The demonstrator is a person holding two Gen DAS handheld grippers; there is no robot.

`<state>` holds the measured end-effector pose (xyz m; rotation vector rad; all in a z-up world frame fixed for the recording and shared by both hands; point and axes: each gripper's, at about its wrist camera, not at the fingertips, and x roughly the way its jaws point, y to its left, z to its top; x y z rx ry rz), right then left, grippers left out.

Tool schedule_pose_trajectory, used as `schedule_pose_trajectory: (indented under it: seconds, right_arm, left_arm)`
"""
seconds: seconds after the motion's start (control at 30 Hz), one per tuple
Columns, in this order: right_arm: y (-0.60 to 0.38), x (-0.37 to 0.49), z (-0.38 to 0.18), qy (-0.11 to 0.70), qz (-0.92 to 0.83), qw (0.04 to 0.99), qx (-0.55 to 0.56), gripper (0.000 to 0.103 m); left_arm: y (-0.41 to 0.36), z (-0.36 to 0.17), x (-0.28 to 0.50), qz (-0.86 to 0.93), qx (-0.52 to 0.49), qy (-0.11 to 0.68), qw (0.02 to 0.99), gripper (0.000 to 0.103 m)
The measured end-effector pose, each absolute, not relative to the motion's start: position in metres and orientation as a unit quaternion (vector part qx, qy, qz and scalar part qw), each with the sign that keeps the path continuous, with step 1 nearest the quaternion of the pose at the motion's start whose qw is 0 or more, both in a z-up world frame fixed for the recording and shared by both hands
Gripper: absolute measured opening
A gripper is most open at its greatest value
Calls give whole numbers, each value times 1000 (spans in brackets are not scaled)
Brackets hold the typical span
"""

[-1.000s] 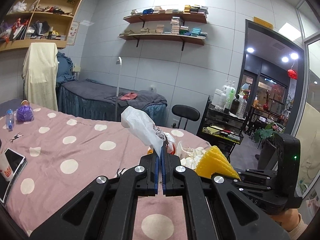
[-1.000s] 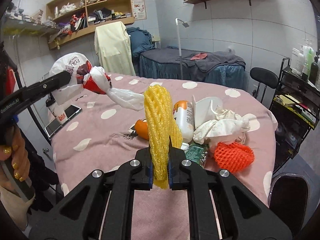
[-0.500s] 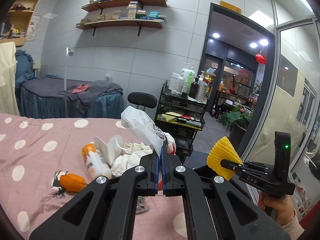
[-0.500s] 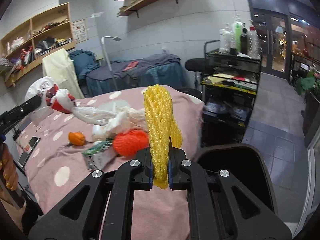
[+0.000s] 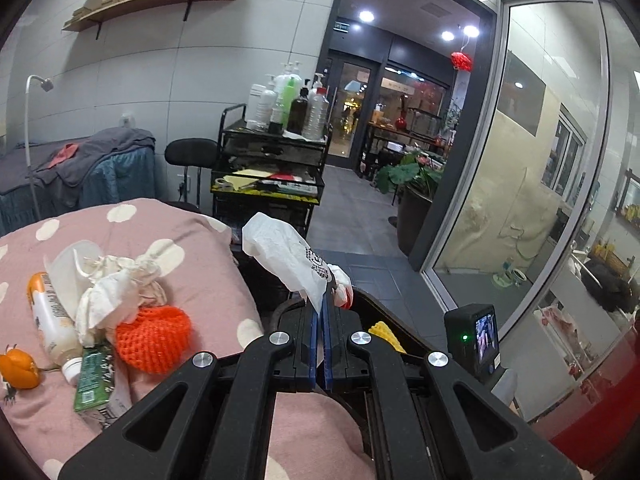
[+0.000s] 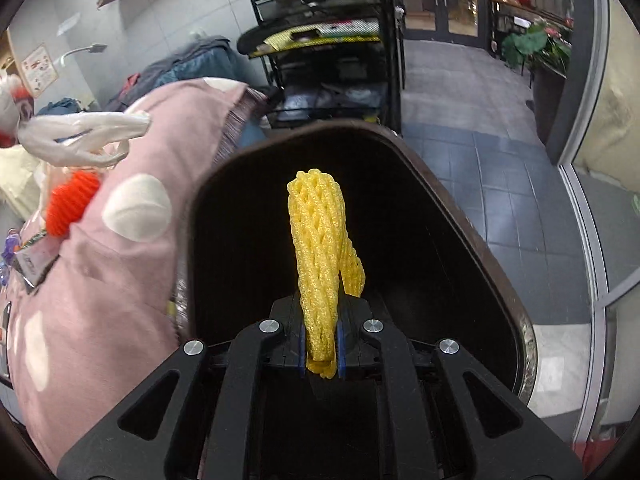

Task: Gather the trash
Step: 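Carry the yellow net to the bin and open the right gripper, then drop the white plastic bag into the bin with the left gripper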

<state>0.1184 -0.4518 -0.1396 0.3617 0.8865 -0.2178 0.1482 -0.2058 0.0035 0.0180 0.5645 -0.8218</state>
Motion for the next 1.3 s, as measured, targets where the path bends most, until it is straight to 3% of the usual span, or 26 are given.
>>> schedule_pose_trajectory:
  seconds: [0.03, 0.1, 0.17, 0.57, 1.0, 1.1, 1.13, 1.2, 1.23, 1.27, 1.3]
  right_arm:
    - [-453, 117, -143, 427, -106, 881, 174, 12]
    - [-454, 116, -148, 428, -107, 880, 177, 27]
    - [-455, 115, -150, 424, -113, 880, 179, 73]
    - [-469, 86, -111, 355, -199, 901, 154, 77]
    - [-502, 62, -91, 335, -243, 894, 171, 78]
    - [-505, 62, -90, 333, -249, 893, 173, 85]
    - [-506, 63, -90, 331, -251, 893, 173, 86]
    - [-509, 62, -89, 330, -253, 893, 174, 86]
    - [-510, 63, -89, 330, -252, 893, 175, 86]
    - [-512, 63, -90, 330, -250, 892, 178, 86]
    - [-513, 63, -90, 331, -249, 892, 181, 86]
  left_arm:
    - [-213, -1, 149, -397, 13, 277, 875, 3]
    - [-222, -7, 149, -400, 17, 286, 870, 3]
    - [-228, -12, 150, -401, 23, 294, 867, 3]
    - [-260, -45, 160, -402, 45, 343, 848, 3]
    - [-308, -72, 150, -423, 102, 374, 819, 3]
    - [-315, -79, 151, -419, 118, 382, 815, 4]
    - [-315, -81, 151, -418, 123, 384, 814, 10]
    - [-316, -85, 150, -414, 132, 387, 813, 44]
    - [-316, -85, 150, -409, 133, 385, 816, 71]
    - [-314, -85, 150, -407, 130, 380, 820, 80]
    - [-312, -83, 148, -407, 127, 374, 824, 80]
